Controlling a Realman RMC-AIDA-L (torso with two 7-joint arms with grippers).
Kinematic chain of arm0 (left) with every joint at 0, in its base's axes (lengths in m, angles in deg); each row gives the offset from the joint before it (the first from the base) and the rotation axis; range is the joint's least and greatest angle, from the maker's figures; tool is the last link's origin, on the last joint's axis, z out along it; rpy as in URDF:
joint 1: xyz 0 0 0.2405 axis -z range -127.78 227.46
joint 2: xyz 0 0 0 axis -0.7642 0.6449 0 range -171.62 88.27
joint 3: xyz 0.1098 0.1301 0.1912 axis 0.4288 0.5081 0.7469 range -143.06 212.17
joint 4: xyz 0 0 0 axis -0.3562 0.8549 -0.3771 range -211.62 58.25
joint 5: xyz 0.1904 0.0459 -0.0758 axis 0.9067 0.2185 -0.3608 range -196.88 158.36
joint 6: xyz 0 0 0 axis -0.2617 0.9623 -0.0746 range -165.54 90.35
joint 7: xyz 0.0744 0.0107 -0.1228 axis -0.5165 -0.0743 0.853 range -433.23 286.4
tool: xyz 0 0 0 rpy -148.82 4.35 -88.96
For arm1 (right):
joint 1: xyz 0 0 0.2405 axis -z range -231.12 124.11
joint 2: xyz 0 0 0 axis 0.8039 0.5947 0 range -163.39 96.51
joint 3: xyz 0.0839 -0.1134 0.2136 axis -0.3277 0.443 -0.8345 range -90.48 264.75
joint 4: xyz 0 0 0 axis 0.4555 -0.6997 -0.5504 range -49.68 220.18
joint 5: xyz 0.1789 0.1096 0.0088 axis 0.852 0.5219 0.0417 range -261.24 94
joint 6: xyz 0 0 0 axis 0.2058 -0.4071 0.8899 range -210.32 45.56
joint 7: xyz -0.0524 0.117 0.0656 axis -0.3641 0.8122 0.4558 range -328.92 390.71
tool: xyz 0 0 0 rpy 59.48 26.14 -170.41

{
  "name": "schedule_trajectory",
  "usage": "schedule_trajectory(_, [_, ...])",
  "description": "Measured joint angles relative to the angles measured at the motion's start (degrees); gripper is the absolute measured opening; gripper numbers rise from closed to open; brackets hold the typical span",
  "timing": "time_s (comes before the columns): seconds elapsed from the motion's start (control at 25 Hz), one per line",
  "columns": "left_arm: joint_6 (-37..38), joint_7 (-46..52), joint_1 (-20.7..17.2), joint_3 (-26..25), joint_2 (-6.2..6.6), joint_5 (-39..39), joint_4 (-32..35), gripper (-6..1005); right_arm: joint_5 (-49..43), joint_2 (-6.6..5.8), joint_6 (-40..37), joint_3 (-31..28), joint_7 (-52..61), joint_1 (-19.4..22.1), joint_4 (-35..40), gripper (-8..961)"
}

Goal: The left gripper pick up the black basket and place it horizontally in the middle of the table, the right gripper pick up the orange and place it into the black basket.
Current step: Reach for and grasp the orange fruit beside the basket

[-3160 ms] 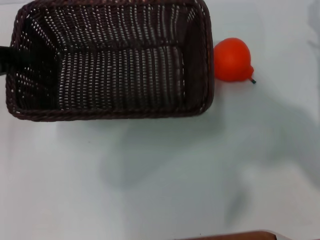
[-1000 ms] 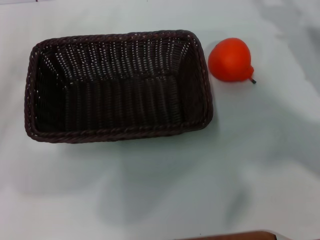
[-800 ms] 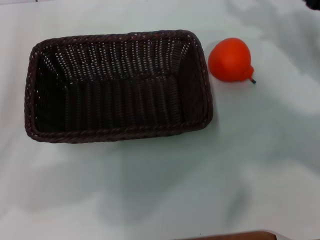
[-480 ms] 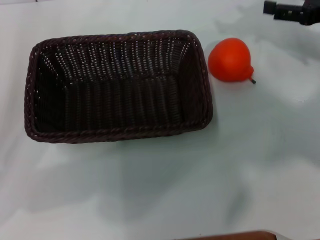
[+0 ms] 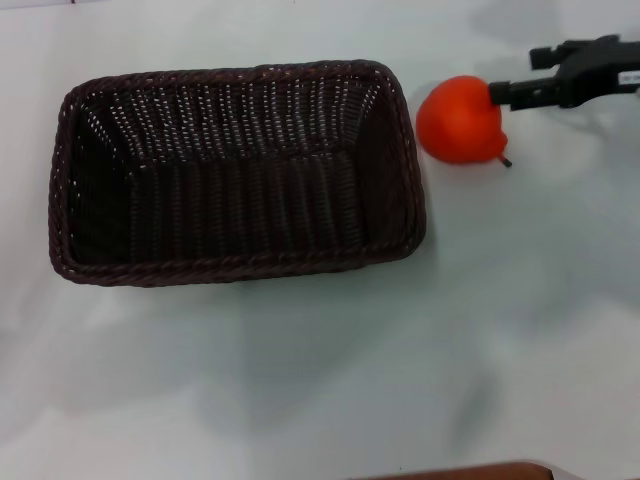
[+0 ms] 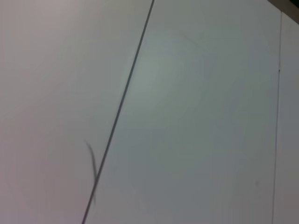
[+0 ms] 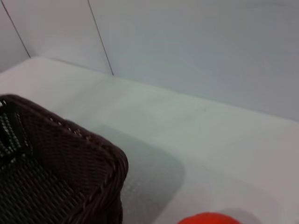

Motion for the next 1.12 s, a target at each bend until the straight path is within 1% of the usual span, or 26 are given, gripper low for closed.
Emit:
schedule_trajectory(0.12, [-0.1,0.0,0.5,0.4,0.04,0.0,-0.2,671,-2.1,1.44,2.6,0.3,-0.4,-0.6,-1.1,947])
schedule_trajectory(0.2, [-0.2,0.0,0.9,0.6,0.09,0.0,-0.2,670,-3.0,2.08,5.3,1.3,-0.6,-0.5,-2.1,947])
schedule_trajectory(0.28, [-0.6,0.0,1.2,0.6,0.11,0.0,-0.3,670,-3.3,2.13,7.6,2.3,-0.9,-0.6,-4.3,946])
schedule_trajectory(0.48, [-0.8,0.2,1.6,0.7,0.11,0.0,-0.4,668,-3.2,1.97,11.6,2.8,-3.2,-1.6,-9.5,905])
schedule_trajectory(0.6, [-0.8,0.3,1.7,1.3,0.10,0.1,-0.4,667,-3.2,1.88,13.2,2.9,-3.4,-2.2,-11.7,812])
schedule_trajectory(0.72, [-0.9,0.3,1.7,1.3,0.10,0.1,-0.4,666,-2.6,1.87,13.8,2.7,-4.0,-2.3,-12.2,720])
schedule_trajectory(1.12, [-1.6,0.3,1.8,1.3,0.10,-0.2,-0.4,663,1.8,1.66,13.5,2.5,-6.8,-1.3,-12.5,482])
